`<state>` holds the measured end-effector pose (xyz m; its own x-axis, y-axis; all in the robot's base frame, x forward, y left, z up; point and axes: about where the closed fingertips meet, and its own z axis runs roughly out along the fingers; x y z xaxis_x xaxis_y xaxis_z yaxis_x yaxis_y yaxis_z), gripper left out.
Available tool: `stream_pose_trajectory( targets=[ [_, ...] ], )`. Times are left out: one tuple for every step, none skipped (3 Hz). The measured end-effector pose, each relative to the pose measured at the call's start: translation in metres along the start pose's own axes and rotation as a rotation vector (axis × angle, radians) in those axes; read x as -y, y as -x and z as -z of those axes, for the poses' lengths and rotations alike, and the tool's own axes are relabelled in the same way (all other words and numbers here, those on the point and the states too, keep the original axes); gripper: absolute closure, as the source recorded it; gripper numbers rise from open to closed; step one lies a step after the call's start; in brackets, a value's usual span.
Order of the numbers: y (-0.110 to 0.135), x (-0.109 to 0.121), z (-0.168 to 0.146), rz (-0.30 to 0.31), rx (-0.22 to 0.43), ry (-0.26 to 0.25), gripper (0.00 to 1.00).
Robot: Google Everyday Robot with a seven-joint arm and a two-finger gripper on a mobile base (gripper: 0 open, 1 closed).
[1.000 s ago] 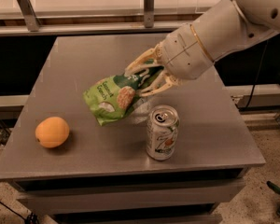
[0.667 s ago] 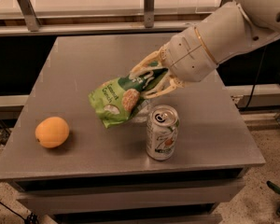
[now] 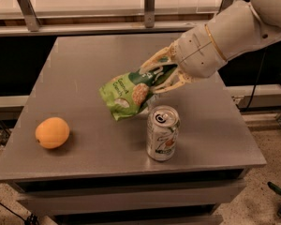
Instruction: Move green rice chip bag near 7up can
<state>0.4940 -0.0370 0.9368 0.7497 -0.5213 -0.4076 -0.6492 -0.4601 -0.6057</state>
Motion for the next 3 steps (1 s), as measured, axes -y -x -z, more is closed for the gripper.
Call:
stream_pose_trajectory(
  targets=[
    [-0.014,0.001,0.006,-0.023,0.009,0.003,1.00],
    [-0.027,-0.009,0.015,-0.055,0.005,0.008,1.00],
    [-0.037,-0.018,0.019,-0.082,0.002,0.005,1.00]
  ],
)
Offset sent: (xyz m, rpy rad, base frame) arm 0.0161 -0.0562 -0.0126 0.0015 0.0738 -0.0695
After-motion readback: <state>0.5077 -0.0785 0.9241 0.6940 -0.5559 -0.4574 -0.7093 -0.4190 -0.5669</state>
